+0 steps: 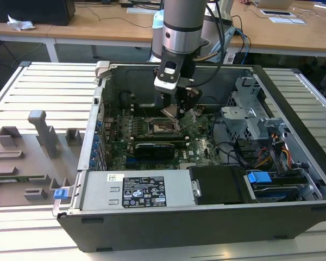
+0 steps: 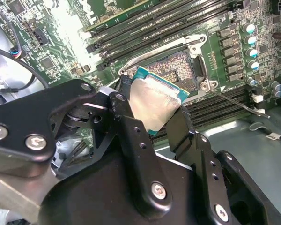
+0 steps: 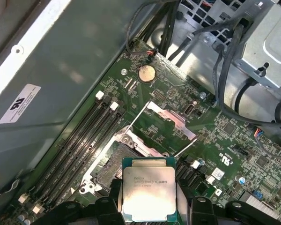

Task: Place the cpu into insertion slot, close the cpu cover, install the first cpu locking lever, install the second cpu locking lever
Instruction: 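Place the cpu into insertion slot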

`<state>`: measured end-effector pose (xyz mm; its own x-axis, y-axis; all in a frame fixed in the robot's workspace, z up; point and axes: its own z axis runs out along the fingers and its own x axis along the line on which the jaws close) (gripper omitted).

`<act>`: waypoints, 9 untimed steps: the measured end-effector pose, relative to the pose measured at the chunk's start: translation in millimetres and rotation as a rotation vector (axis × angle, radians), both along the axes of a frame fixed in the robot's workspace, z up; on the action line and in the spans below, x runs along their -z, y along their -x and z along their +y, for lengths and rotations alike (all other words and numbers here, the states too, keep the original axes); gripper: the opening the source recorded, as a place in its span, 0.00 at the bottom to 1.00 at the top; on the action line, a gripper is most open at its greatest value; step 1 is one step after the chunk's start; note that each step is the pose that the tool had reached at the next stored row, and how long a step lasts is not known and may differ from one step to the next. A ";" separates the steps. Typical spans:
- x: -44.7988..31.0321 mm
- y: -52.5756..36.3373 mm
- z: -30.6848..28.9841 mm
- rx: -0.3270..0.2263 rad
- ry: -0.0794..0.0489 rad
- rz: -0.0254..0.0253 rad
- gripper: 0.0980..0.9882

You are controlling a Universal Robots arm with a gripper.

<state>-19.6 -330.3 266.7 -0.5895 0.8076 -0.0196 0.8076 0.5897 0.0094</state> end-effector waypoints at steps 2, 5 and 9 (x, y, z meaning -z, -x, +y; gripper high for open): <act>0.0 0.0 0.0 0.012 0.002 0.0000 0.50; 0.0 0.0 0.0 0.026 0.005 0.0000 0.50; 0.0 0.0 0.0 0.044 0.008 0.0000 0.50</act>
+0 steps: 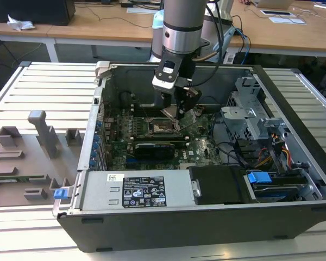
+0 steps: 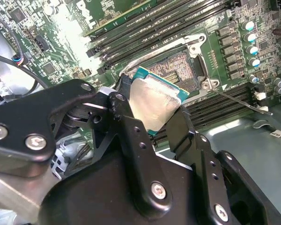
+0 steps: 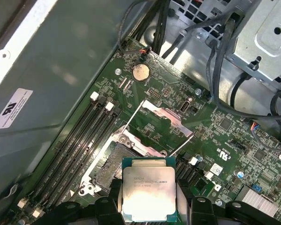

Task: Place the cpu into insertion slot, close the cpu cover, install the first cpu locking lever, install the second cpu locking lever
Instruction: 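Place the cpu into insertion slot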

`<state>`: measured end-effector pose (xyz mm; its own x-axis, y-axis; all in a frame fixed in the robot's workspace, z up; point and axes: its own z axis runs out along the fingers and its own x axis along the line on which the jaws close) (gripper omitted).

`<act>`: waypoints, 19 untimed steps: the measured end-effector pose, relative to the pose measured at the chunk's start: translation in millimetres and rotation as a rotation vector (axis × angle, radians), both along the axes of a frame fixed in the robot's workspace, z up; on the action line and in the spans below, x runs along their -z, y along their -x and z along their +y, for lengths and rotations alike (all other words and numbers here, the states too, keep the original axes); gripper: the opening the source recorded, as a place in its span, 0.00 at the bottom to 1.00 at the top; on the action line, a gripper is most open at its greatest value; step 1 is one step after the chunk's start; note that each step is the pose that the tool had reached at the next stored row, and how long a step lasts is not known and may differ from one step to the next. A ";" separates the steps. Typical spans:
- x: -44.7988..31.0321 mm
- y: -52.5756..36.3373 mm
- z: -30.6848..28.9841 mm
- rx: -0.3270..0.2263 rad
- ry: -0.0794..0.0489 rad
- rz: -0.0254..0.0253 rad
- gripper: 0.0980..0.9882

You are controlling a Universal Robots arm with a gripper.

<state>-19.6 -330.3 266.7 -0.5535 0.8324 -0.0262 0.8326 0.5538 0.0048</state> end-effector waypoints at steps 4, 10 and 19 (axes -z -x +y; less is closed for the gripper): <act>0.0 0.0 0.0 0.023 0.003 0.0000 0.50; 0.1 0.0 0.0 0.066 0.008 0.0000 0.50; 0.2 0.0 0.0 0.155 0.015 0.0002 0.50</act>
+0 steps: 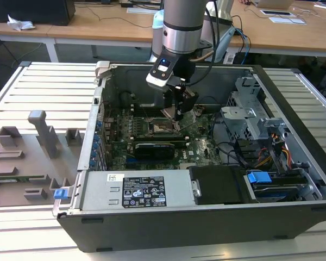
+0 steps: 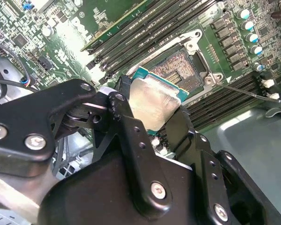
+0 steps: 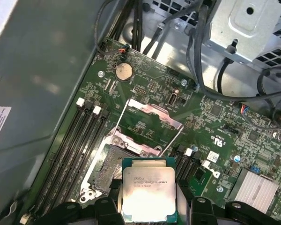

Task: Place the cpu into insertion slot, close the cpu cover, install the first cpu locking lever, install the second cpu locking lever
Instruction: 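Place the cpu into insertion slot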

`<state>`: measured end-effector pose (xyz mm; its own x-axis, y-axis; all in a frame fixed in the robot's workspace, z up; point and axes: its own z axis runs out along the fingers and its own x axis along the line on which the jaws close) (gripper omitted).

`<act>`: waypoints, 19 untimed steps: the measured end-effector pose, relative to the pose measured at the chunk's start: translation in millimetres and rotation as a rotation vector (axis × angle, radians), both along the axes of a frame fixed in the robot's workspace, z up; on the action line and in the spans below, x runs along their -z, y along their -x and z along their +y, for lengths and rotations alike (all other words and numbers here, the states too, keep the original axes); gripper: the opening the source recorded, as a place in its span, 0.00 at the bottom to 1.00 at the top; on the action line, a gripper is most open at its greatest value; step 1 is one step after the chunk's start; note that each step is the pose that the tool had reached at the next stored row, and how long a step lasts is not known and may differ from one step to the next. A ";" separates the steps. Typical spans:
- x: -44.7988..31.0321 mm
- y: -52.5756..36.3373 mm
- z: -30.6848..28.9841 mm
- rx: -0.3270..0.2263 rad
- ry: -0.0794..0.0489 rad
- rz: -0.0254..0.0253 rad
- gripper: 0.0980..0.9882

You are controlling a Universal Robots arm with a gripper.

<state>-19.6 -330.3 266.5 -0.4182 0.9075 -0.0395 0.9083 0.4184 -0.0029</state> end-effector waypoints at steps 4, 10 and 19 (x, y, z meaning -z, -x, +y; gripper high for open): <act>0.0 0.0 0.0 0.026 0.000 0.0000 0.50; 0.1 0.0 0.0 0.060 0.001 0.0000 0.50; 0.2 0.0 0.0 0.135 0.004 -0.0001 0.50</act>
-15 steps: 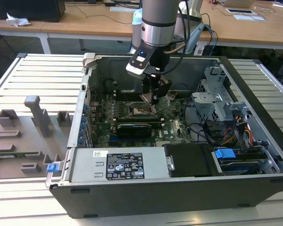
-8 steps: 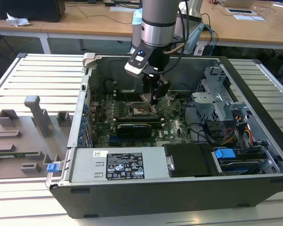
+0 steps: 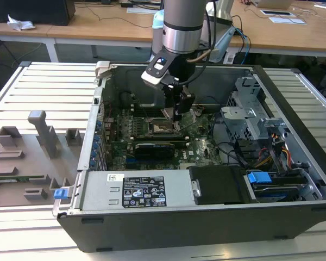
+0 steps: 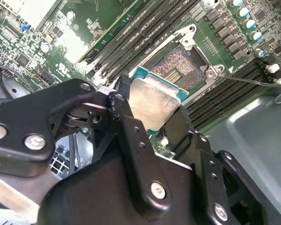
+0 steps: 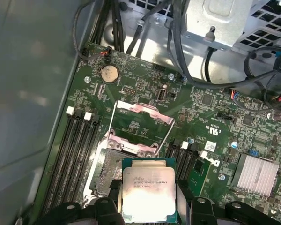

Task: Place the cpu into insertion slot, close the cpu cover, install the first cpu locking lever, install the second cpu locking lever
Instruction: 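Place the cpu into insertion slot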

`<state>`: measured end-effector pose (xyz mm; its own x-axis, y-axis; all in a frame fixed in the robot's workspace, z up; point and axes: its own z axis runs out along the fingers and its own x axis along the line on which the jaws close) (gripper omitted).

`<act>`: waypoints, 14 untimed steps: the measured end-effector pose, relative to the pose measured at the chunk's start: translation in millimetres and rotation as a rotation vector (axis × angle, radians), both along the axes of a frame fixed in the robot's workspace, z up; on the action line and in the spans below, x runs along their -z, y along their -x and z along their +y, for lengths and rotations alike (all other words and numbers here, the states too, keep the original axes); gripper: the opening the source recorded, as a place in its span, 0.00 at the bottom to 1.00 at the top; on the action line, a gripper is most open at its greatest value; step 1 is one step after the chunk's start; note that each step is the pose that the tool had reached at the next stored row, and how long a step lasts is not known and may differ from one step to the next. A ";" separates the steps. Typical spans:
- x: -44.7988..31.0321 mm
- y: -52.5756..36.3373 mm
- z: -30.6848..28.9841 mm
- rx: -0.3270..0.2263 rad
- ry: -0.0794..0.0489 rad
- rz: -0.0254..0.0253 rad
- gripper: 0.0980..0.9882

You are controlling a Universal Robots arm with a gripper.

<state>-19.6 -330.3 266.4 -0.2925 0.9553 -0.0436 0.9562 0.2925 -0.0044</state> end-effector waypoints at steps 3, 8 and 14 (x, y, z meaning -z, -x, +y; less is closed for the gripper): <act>0.0 0.0 0.0 0.024 0.002 0.0000 0.50; 0.0 0.0 0.0 0.057 0.003 0.0001 0.50; 0.0 0.0 0.0 0.097 0.005 0.0001 0.50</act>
